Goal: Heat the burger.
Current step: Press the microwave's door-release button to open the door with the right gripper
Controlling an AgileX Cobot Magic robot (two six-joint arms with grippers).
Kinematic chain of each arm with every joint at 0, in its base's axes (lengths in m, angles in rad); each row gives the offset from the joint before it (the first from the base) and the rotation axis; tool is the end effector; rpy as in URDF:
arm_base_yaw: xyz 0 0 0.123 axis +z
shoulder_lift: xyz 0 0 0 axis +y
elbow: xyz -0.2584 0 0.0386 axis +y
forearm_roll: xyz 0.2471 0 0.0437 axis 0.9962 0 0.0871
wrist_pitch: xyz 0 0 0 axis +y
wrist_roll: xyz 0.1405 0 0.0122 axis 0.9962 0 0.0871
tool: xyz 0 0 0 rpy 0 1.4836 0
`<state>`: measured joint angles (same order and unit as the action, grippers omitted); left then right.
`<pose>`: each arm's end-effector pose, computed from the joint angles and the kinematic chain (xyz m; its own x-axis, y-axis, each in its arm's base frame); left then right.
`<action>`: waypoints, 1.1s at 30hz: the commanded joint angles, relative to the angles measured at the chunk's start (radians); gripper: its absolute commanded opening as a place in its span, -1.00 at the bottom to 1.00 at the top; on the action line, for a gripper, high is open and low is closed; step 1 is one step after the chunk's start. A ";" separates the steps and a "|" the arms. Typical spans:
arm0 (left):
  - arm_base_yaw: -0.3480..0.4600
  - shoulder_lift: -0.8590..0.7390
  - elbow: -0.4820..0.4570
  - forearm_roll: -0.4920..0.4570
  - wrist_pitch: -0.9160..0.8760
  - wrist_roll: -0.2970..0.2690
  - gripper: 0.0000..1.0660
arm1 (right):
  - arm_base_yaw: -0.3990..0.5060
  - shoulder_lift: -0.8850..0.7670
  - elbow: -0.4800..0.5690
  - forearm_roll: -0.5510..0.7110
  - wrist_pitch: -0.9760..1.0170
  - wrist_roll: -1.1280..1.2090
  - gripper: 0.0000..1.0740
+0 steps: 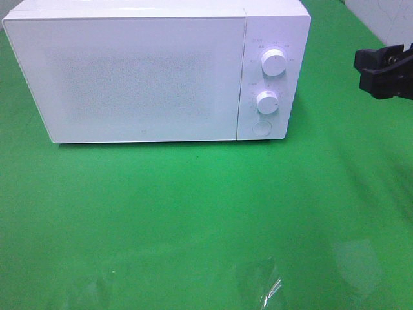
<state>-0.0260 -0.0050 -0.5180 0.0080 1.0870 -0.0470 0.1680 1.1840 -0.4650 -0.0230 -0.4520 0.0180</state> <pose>0.0589 -0.0005 0.2568 -0.4592 -0.0313 -0.8878 -0.0002 0.9994 -0.0352 0.2874 0.0502 0.2217 -0.1759 -0.0326 -0.9839 -0.1774 0.9841 -0.0009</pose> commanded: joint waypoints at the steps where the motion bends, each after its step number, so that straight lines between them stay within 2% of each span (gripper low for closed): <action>1: 0.003 -0.015 0.001 -0.008 -0.016 0.000 0.88 | -0.002 0.032 0.002 0.010 -0.058 0.003 0.36; 5: 0.003 -0.015 0.001 -0.008 -0.016 0.000 0.88 | 0.042 0.093 0.002 0.086 -0.121 -0.037 0.36; 7: 0.003 -0.015 0.001 -0.008 -0.016 0.000 0.88 | 0.128 0.158 0.002 0.179 -0.192 -0.111 0.36; 10: 0.003 -0.015 0.001 -0.008 -0.016 0.000 0.88 | 0.151 0.178 0.002 0.203 -0.216 -0.125 0.36; 14: 0.003 -0.015 0.001 -0.008 -0.016 0.000 0.88 | 0.264 0.285 0.002 0.326 -0.353 -0.162 0.36; 17: 0.003 -0.015 0.001 -0.008 -0.016 0.000 0.88 | 0.283 0.302 0.002 0.345 -0.374 -0.163 0.36; 18: 0.003 -0.015 0.001 -0.008 -0.016 0.000 0.88 | 0.340 0.349 0.002 0.395 -0.435 -0.163 0.36; 23: 0.003 -0.015 0.001 -0.008 -0.016 0.000 0.88 | 0.389 0.396 0.002 0.432 -0.489 -0.164 0.36; 27: 0.003 -0.015 0.001 -0.008 -0.016 0.000 0.88 | 0.458 0.471 0.002 0.525 -0.527 -0.213 0.36; 33: 0.003 -0.015 0.001 -0.008 -0.016 0.000 0.88 | 0.492 0.517 0.002 0.546 -0.532 -0.206 0.36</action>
<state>-0.0260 -0.0050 -0.5180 0.0080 1.0870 -0.0470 0.6570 1.7000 -0.4630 0.5200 -0.9700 -0.1770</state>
